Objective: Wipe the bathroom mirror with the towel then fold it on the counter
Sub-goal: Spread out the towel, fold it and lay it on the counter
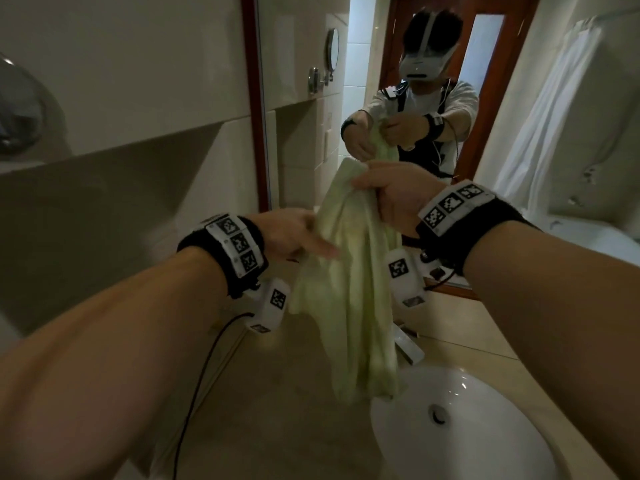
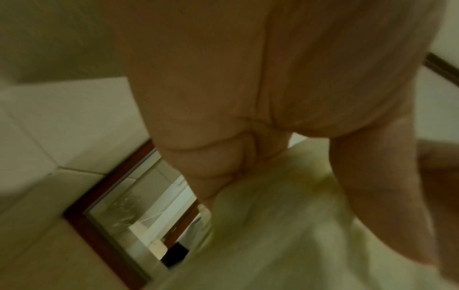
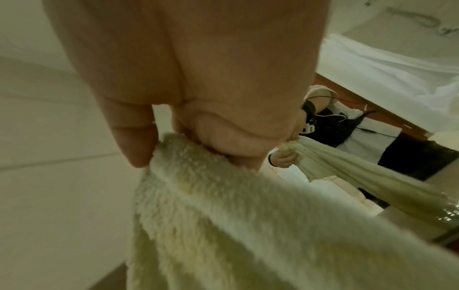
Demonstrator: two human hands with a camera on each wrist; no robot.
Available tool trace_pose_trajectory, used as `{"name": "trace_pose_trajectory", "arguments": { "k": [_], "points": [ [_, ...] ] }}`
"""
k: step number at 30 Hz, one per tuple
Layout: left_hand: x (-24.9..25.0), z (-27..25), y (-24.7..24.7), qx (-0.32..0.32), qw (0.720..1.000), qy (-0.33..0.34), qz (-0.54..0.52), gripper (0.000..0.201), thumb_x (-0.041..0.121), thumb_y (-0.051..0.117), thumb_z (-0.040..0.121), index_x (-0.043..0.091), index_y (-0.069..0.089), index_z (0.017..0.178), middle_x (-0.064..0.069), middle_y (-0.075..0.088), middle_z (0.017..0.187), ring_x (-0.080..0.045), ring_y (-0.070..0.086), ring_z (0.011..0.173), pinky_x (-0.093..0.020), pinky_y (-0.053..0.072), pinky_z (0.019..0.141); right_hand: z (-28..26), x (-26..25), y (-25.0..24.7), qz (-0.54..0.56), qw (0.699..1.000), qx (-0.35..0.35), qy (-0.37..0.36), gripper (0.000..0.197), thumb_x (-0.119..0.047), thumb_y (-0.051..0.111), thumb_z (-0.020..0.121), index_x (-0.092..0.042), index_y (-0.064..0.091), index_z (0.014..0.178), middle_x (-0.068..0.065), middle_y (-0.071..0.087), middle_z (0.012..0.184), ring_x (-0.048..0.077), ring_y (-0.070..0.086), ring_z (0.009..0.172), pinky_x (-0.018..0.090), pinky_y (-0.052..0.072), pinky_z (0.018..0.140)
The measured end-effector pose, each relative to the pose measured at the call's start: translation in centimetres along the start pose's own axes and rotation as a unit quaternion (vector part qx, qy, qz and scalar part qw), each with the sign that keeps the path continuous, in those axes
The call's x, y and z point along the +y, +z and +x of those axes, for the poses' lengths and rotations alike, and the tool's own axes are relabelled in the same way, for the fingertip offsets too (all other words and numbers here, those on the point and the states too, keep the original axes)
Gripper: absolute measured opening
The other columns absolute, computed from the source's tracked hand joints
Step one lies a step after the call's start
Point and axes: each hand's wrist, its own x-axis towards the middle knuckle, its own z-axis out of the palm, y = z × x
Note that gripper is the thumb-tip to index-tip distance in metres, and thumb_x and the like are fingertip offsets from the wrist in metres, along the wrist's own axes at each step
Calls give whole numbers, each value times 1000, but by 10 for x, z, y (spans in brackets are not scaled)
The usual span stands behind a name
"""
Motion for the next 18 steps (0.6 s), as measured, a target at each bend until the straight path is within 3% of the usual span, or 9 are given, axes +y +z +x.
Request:
{"name": "trace_pose_trajectory", "arguments": {
  "k": [2, 5, 6, 8, 10, 13, 15, 18],
  "points": [
    [-17, 2, -3, -17, 999, -50, 5, 47, 5, 80, 84, 8, 67, 129, -16, 69, 128, -37, 66, 119, -55, 50, 106, 6, -10, -4, 54, 998, 30, -17, 36, 5, 60, 85, -5, 56, 120, 23, 57, 106, 37, 63, 92, 50, 58, 86],
    [-34, 1, -13, 47, 995, -56, 74, 38, 20, 83, 84, 18, 73, 121, -5, 75, 119, -28, 69, 114, -50, 50, 108, 13, -20, -17, 59, 995, 62, -42, 56, 5, 64, 73, 11, 50, 127, 27, 57, 114, 43, 62, 101, 62, 51, 96],
    [-37, -1, -19, 77, 993, -45, 76, 35, 22, 81, 85, 20, 73, 120, -3, 76, 117, -26, 70, 113, -49, 50, 107, 10, -23, -20, 43, 994, 91, -43, 61, 5, 65, 69, 13, 50, 128, 29, 61, 117, 45, 64, 103, 62, 52, 95],
    [-40, -4, -34, 130, 991, -13, 40, 33, 23, 79, 88, 17, 73, 119, -9, 76, 116, -32, 70, 111, -53, 53, 103, 12, -23, -37, -1, 986, 162, -39, 53, 4, 69, 64, 11, 64, 116, 32, 66, 119, 46, 68, 103, 62, 55, 88],
    [-40, -7, -49, 191, 981, 23, -14, 32, 23, 77, 89, 9, 72, 117, -14, 75, 110, -37, 70, 104, -56, 55, 99, 13, -22, -49, -79, 975, 208, -12, 47, -4, 78, 58, -1, 71, 104, 27, 70, 114, 44, 71, 98, 62, 57, 84],
    [-35, -9, -61, 281, 957, 72, -11, 24, 24, 71, 94, 8, 72, 112, -9, 74, 98, -30, 70, 93, -39, 62, 79, 22, -13, -72, -162, 961, 221, 18, 63, -17, 84, 50, -11, 70, 111, 17, 73, 111, 38, 72, 100, 60, 58, 84],
    [-29, -10, -65, 334, 937, 98, 21, 21, 29, 71, 95, 12, 73, 107, -4, 73, 91, -22, 70, 82, -30, 59, 66, 32, -9, -86, -170, 956, 241, 9, 66, -19, 88, 39, -14, 71, 102, 14, 75, 104, 37, 73, 95, 61, 58, 82],
    [-16, -6, -76, 388, 912, 133, 27, 21, 35, 75, 90, 15, 74, 99, -5, 74, 91, -22, 70, 82, -38, 63, 74, 38, -18, -89, -161, 956, 246, -2, 57, -12, 89, 43, -15, 75, 98, 11, 77, 100, 35, 74, 93, 59, 58, 84]
  ]
}}
